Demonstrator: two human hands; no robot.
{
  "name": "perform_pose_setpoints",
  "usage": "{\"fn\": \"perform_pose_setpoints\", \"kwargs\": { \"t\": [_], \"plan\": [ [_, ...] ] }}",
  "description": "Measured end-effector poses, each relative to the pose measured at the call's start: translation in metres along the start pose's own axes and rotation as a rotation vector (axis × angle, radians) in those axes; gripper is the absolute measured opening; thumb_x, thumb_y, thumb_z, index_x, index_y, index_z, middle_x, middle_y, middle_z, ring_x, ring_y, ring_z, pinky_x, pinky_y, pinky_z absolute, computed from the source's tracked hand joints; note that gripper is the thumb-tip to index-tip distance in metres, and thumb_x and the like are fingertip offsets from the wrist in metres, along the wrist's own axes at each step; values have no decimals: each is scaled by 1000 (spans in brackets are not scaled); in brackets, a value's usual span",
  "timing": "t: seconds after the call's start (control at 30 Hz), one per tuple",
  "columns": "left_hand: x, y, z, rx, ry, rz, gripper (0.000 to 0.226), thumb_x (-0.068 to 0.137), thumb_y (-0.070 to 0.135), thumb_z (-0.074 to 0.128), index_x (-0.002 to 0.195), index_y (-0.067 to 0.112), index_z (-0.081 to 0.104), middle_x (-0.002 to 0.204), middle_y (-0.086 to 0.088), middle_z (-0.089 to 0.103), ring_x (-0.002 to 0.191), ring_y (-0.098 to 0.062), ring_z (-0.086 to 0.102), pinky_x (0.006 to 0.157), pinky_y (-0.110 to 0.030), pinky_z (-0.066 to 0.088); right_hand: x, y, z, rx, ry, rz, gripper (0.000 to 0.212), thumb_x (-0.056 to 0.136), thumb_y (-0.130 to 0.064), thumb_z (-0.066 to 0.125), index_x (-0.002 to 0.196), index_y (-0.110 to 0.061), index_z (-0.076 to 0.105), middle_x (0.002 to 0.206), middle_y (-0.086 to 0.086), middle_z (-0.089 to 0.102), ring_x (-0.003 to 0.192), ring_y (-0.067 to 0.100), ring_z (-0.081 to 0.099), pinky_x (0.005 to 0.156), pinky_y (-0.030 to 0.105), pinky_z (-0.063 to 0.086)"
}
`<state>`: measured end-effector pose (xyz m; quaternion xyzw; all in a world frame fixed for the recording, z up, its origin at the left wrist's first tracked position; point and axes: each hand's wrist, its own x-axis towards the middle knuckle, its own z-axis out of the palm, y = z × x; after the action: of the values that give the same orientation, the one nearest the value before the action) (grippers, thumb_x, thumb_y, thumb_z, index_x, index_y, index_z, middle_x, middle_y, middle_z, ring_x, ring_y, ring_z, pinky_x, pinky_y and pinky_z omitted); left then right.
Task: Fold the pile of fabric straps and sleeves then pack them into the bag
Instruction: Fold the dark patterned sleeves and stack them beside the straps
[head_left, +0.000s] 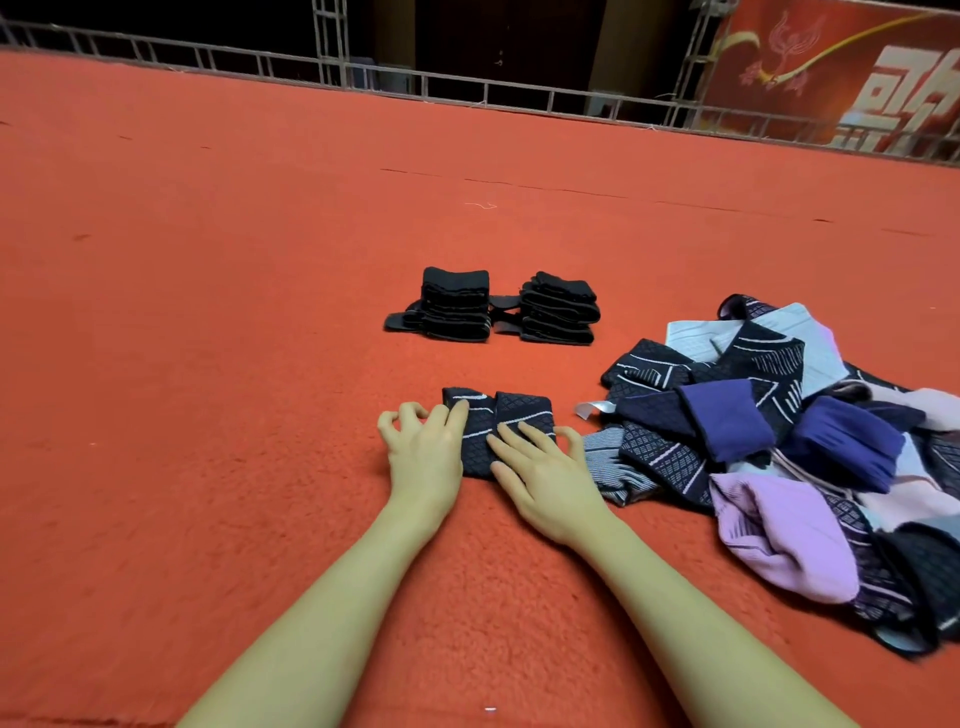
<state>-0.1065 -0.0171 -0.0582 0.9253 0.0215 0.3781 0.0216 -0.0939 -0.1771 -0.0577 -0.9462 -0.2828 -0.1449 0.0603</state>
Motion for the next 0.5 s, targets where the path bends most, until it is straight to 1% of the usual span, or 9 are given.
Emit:
{"fn": "perform_pose_setpoints", "kwargs": {
  "t": [0.1, 0.17, 0.23, 0.27, 0.3, 0.33, 0.37, 0.43, 0.5],
  "plan": [
    [2, -25, -3, 52, 39, 15, 47, 59, 3, 54, 101, 15, 72, 69, 4, 62, 71, -30, 57, 76, -38, 24, 8, -20, -2, 128, -23, -55, 62, 97, -51, 14, 124, -25, 63, 132, -5, 59, 123, 18, 53, 99, 38, 14],
    [0, -40, 0, 77, 45, 30, 48, 61, 4, 56, 106, 13, 71, 70, 2, 63, 68, -29, 58, 75, -38, 26, 16, -31, -1, 214, -10, 18, 60, 92, -49, 18, 120, -26, 65, 129, -9, 61, 123, 14, 52, 96, 34, 14],
    [-7, -48, 4, 103, 29, 18, 46, 64, 8, 60, 109, 9, 69, 69, -2, 63, 61, -28, 57, 71, -38, 33, 23, -37, 1, 176, 51, 75, 52, 87, -44, 29, 111, -21, 69, 121, -5, 66, 115, 19, 59, 90, 34, 20],
    [-11, -49, 6, 123, 10, -6, 44, 67, 9, 63, 110, 6, 68, 68, -4, 63, 59, -28, 57, 69, -37, 38, 25, -38, 4, 118, 58, 88, 56, 86, -45, 29, 116, -18, 67, 127, -2, 62, 120, 22, 56, 92, 35, 20],
    [-14, -48, 7, 147, -20, -43, 42, 70, 11, 67, 111, 4, 67, 69, -6, 63, 60, -29, 58, 69, -38, 40, 26, -39, 4, 80, -11, 93, 66, 85, -48, 21, 128, -17, 59, 140, -1, 52, 130, 23, 46, 98, 37, 16],
    [-15, -47, 6, 177, -48, -85, 41, 72, 16, 71, 111, 3, 66, 70, -7, 64, 62, -30, 58, 72, -39, 41, 27, -38, 6, 34, -51, 89, 77, 82, -53, 10, 141, -20, 45, 152, -3, 36, 141, 21, 31, 105, 38, 8],
    [-16, -45, 5, 208, -79, -126, 44, 71, 23, 75, 110, 3, 66, 71, -9, 63, 63, -31, 58, 74, -40, 39, 25, -37, 8, 19, -110, 99, 84, 78, -57, -1, 149, -24, 30, 158, -6, 22, 146, 19, 16, 108, 39, -1],
    [-18, -41, -1, 261, -120, -183, 45, 67, 34, 78, 98, 2, 68, 70, -11, 62, 66, -31, 57, 76, -41, 38, 23, -35, 7, 20, -161, 113, 88, 72, -64, -10, 152, -35, 14, 160, -9, 8, 147, 17, 2, 108, 43, -10],
    [-19, -40, -5, 265, -131, -225, 38, 66, 38, 78, 79, 4, 67, 69, -11, 59, 67, -31, 56, 76, -42, 34, 23, -36, 4, 25, -192, 114, 87, 70, -72, -9, 150, -43, 11, 160, -9, 5, 148, 19, -2, 109, 46, -12]
  ]
}}
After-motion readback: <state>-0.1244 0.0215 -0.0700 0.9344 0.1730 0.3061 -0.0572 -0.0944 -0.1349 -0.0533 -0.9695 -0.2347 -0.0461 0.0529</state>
